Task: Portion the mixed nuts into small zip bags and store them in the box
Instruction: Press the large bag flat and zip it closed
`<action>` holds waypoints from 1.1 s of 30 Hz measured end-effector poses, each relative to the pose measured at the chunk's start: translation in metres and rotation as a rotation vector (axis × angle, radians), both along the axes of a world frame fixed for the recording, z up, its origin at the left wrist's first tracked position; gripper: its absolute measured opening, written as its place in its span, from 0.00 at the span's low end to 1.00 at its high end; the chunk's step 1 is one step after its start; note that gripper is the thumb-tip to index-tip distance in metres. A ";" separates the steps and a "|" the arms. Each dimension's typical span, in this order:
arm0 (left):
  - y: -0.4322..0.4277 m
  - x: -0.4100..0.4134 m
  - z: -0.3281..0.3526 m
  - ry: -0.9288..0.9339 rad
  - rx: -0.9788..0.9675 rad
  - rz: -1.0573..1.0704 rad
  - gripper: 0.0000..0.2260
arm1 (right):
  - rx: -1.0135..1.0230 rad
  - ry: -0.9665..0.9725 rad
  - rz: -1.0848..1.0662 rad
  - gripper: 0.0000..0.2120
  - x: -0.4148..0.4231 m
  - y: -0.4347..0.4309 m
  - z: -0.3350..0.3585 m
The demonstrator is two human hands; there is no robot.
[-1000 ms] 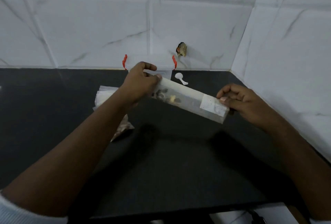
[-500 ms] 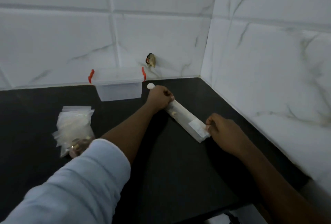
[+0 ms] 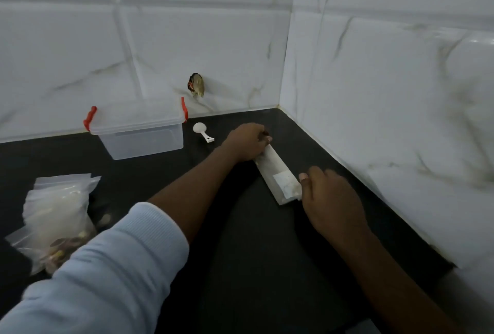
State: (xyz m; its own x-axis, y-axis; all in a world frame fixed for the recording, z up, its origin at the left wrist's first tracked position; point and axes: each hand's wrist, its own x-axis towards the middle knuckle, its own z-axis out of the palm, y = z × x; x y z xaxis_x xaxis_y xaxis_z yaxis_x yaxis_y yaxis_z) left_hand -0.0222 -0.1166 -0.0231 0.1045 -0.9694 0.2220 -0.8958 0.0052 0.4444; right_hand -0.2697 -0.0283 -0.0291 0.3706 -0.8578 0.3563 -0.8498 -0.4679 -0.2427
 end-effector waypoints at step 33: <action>0.044 -0.017 0.014 -0.077 0.288 -0.084 0.35 | 0.342 0.416 0.321 0.37 -0.007 -0.002 0.005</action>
